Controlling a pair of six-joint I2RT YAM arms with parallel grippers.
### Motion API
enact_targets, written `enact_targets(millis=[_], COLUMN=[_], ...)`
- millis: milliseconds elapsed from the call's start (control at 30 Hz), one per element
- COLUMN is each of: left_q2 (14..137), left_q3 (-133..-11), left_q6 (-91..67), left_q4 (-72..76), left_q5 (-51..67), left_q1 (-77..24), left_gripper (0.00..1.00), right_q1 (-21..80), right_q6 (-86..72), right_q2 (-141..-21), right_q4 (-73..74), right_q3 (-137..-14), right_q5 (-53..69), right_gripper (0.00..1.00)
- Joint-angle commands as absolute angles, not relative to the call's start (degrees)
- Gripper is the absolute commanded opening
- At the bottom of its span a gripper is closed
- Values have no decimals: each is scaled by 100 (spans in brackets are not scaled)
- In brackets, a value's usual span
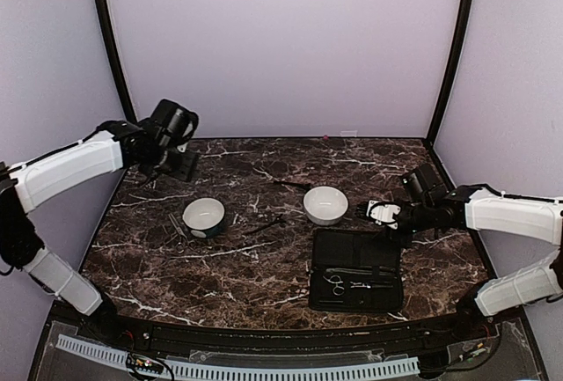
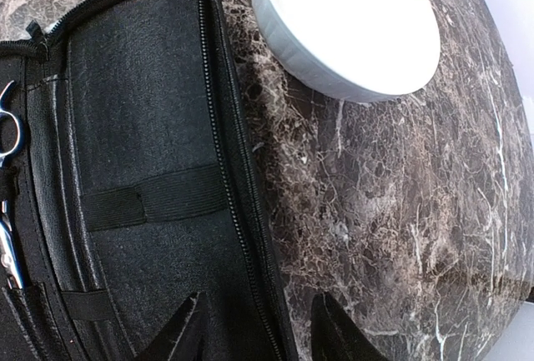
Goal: Sort the hair-cutting tools
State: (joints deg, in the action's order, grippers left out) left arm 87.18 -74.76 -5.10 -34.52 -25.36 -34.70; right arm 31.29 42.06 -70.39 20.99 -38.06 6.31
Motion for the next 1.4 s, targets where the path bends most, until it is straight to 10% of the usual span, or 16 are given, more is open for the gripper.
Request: enact_targets(millis=[0, 433, 1367], left_q2=[7598, 8013, 8414], left_q3=[-6667, -5219, -4174], left_q6=[-1498, -1463, -2118], left_q4=[-3881, -3660, -2724], left_q5=[-2324, 374, 1319], left_q1=[-3093, -1561, -1820], left_gripper=[63, 52, 21], right_q1=[3172, 3173, 3173], right_q6=[4169, 4235, 4235], right_q2=[-6904, -6704, -6784], right_q4=[1926, 1932, 2028], right_q3=[-3749, -3662, -3695], right_q5=[615, 608, 694], right_gripper=[42, 42, 42])
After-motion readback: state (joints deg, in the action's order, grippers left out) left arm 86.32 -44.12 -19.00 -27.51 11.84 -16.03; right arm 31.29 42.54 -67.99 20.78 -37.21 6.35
